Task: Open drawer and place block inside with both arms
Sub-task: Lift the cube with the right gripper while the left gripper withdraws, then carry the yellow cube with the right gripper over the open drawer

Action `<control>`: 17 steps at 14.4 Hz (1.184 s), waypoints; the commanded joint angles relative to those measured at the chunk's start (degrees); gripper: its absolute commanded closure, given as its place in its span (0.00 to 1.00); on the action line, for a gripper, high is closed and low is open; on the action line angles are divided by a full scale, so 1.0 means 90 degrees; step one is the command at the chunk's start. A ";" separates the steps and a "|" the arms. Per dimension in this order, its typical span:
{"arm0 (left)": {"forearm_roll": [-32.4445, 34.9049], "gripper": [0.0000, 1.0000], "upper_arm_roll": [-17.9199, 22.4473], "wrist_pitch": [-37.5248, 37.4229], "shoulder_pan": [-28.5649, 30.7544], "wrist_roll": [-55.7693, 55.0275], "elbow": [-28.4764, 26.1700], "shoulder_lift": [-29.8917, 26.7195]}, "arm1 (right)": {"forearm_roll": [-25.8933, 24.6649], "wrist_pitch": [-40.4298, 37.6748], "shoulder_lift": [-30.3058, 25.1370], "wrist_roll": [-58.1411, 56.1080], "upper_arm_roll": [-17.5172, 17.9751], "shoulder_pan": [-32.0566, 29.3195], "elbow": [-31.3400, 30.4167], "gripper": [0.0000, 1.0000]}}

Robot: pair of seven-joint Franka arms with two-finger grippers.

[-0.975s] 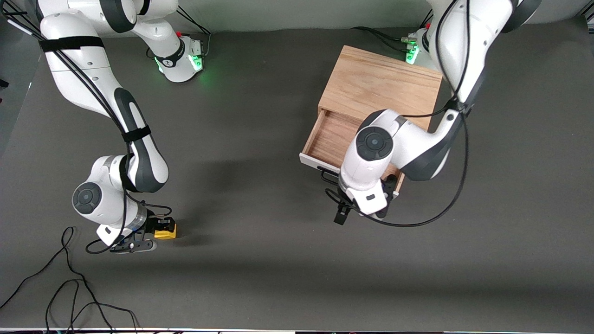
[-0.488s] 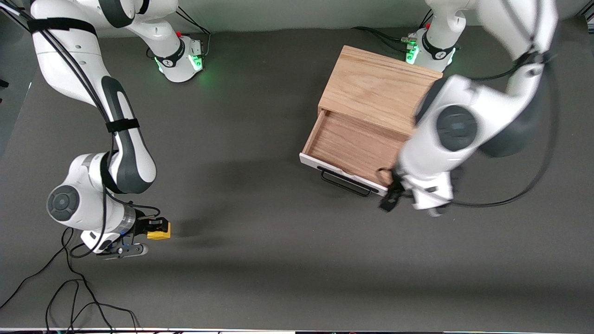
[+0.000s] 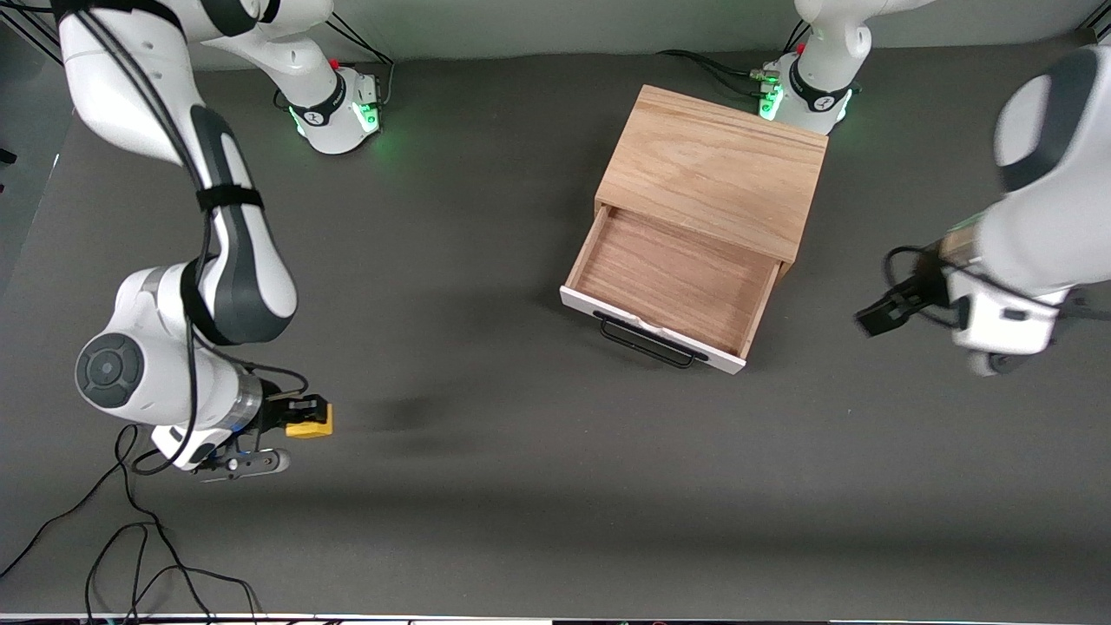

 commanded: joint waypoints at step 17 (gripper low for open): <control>-0.0621 0.00 0.0277 0.1172 0.1318 0.5623 -0.2398 -0.2268 | -0.0069 -0.0632 0.0614 0.6844 0.0730 0.3120 0.2242 1.00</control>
